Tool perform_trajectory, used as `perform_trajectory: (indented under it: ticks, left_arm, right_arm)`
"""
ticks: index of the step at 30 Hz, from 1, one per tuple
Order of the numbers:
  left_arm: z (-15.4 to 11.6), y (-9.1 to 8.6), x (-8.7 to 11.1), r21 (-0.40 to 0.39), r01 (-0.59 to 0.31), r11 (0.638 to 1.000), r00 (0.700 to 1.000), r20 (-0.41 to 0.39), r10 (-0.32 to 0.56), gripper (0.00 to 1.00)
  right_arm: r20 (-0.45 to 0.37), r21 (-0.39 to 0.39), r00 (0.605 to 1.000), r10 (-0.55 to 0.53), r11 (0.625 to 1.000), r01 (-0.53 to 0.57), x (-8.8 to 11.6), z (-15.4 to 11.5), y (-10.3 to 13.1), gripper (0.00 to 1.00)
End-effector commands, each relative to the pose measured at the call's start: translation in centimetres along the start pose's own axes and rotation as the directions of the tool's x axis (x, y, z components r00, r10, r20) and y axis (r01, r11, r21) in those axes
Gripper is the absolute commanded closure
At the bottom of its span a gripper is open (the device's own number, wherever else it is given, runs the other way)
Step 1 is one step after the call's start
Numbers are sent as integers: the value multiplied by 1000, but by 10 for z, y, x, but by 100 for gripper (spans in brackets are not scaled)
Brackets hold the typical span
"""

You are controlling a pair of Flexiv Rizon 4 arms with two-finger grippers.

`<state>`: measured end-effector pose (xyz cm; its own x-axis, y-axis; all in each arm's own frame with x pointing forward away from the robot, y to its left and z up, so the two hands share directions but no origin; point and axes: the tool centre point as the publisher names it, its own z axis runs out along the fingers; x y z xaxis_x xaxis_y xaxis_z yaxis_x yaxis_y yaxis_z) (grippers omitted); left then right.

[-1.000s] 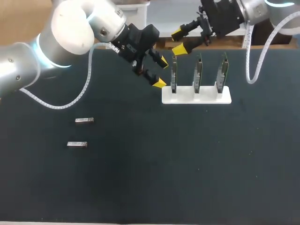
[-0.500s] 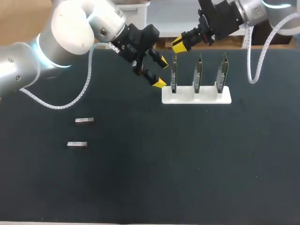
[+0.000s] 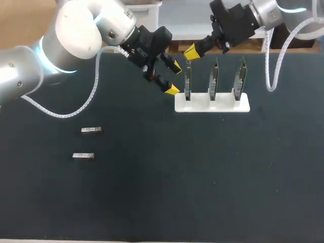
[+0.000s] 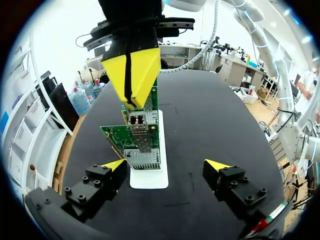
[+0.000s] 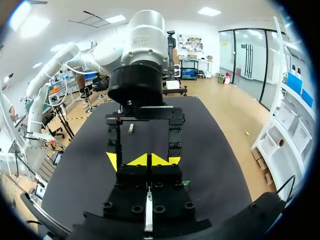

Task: Pick up the optical module with the left hand, and insert it into the network port with the right hand.

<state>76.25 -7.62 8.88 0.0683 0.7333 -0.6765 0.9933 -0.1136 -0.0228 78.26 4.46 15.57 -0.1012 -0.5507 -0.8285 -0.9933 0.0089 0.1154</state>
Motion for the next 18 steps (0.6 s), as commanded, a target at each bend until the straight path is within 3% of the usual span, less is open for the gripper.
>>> perform_trajectory:
  ticks: [1, 18]
  left_arm:
    - [0, -1, 0, -1, 0, 1000, 1000, -2, 0, 0]
    - [0, -1, 0, -1, 0, 1000, 1000, -2, 0, 0]
  right_arm:
    - [-5, 1, 1000, 5, 1000, -5, 1, 2, -1, 100]
    - [-18, 9, 999, 37, 999, -36, 10, 6, -6, 100]
